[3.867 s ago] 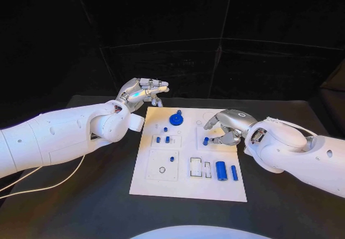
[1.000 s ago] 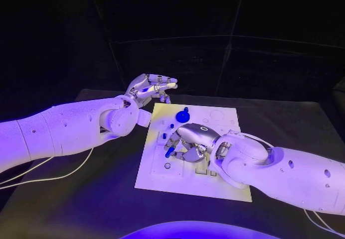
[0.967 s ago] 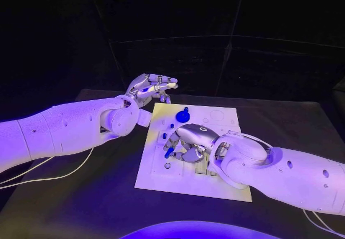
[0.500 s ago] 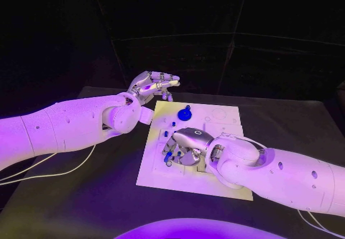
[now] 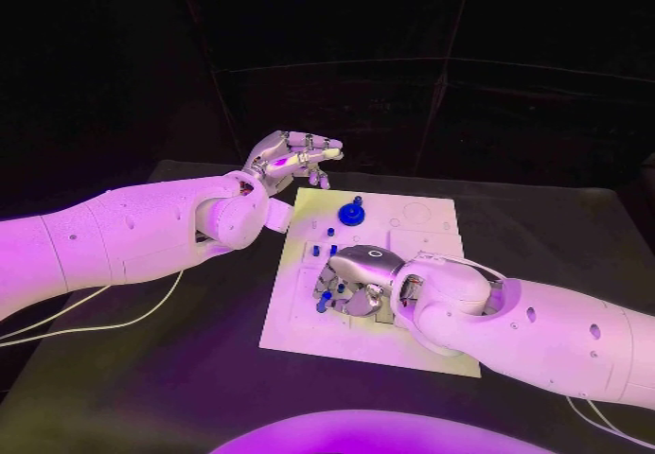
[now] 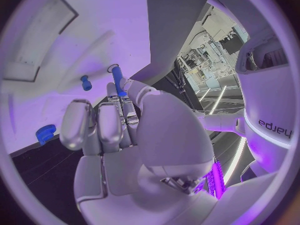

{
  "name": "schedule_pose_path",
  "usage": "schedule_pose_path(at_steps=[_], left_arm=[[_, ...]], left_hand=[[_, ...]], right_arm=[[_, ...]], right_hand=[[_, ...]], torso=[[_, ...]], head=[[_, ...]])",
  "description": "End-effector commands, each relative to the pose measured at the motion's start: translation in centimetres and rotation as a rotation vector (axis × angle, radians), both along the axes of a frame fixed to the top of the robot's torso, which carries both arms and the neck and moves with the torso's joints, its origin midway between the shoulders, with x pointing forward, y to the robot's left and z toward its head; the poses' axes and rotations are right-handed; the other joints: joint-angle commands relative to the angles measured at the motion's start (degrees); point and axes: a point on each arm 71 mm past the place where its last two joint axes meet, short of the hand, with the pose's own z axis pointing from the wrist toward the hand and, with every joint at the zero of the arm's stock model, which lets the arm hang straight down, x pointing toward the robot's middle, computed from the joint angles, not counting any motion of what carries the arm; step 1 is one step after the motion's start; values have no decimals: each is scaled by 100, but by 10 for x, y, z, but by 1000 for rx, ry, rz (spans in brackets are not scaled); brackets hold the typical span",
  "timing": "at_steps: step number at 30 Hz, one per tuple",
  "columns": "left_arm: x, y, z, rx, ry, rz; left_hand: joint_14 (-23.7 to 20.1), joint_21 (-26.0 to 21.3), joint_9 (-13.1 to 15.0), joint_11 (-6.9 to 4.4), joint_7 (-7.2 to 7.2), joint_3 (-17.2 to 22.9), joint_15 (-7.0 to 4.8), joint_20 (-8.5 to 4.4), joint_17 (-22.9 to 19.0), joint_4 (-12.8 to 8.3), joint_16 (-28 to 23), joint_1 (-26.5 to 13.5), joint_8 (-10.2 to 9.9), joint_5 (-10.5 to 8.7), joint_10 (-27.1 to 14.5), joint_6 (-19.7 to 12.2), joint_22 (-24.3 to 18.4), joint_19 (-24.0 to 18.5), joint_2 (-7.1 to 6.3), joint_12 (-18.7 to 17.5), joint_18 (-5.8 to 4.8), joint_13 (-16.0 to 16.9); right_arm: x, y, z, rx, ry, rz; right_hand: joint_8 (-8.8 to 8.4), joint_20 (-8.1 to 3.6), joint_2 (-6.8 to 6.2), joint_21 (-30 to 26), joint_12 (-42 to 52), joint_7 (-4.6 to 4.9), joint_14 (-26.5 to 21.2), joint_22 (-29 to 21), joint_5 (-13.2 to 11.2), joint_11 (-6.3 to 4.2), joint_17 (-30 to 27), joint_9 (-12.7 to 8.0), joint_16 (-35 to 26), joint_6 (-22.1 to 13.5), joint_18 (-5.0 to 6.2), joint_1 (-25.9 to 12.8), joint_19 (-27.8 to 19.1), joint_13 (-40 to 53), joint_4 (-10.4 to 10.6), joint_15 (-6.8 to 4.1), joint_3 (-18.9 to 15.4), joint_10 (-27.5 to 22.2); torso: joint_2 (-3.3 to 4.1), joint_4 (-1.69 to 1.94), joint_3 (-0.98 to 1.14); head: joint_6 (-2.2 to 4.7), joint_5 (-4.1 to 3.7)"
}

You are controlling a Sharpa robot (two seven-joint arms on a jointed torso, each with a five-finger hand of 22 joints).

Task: Assemble the parts on the task board

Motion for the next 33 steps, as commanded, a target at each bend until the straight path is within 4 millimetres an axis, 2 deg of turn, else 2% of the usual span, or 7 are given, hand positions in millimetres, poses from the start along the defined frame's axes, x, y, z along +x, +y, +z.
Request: schedule_pose_path(at_steps=[1, 9, 15, 22, 28, 33], left_arm=[[0, -1, 2, -11, -6, -11], [0, -1, 2, -11, -6, -10], [0, 0, 2, -10, -6, -9], [0, 0, 2, -10, -5, -9], [0, 0, 2, -10, -3, -11], [0, 0, 2, -10, -2, -13]], left_hand=[[-40, -19, -2, 2, 3, -36, -7, 17, -9, -3, 7, 46, -16, 30, -28, -38, -5, -27, 18, 27, 78, -2], [-40, -19, -2, 2, 3, -36, -7, 17, -9, -3, 7, 46, -16, 30, -28, -38, -5, -27, 18, 27, 78, -2], [-40, -19, -2, 2, 3, -36, -7, 17, -9, -3, 7, 46, -16, 30, -28, -38, -5, -27, 18, 27, 78, -2], [-40, -19, -2, 2, 3, -36, -7, 17, -9, -3, 7, 46, -16, 30, -28, -38, -5, -27, 18, 27, 78, -2], [-40, -19, -2, 2, 3, -36, -7, 17, -9, -3, 7, 46, -16, 30, -28, -38, -5, -27, 18, 27, 78, -2], [-40, -19, -2, 2, 3, -36, -7, 17, -9, -3, 7, 46, -16, 30, -28, -38, -5, -27, 18, 27, 78, -2]], right_arm=[[1, 0, -2, -51, -35, -2], [2, 2, -3, -72, -61, -5], [-5, 5, -11, -97, -52, 22], [-10, 10, -14, -101, -46, 58], [-10, 11, -11, -65, -63, 51], [-9, 11, -9, -32, -80, 39]], right_hand=[[-38, 14, -7, 8, -22, 36, 123, 10, 9, -122, -9, -6, 23, 13, -51, -75, 5, 8, 11, -12, 31, 161], [-38, 14, -7, 8, -22, 36, 123, 10, 9, -122, -9, -6, 23, 13, -51, -75, 5, 8, 11, -12, 31, 161], [-44, 17, -29, 4, -34, 35, 117, 3, 2, -123, -34, -6, 10, 10, -49, -103, -1, 9, 4, -11, 29, 163], [-91, 31, -141, -4, -107, 48, 106, -6, 81, -109, -69, -15, -3, -42, -47, -304, -17, 5, 32, 5, -63, 138], [-182, 90, -282, -112, -326, 123, 92, -170, 160, -4, -114, -42, -22, -343, -19, -490, -105, -35, 82, 86, -167, -215], [-178, 124, -314, -191, -386, 135, 76, -286, 151, 32, -158, -40, -43, -502, 6, -526, -169, -30, 87, 112, -197, -368]], torso=[[-5, -3, 3], [0, -5, -3], [-3, -5, -4], [-1, -6, -1], [-5, -5, -4], [-5, -2, -5]], head=[[-6, 4], [-11, -2], [-18, -13], [-25, -20], [-25, -25], [-19, -35]])
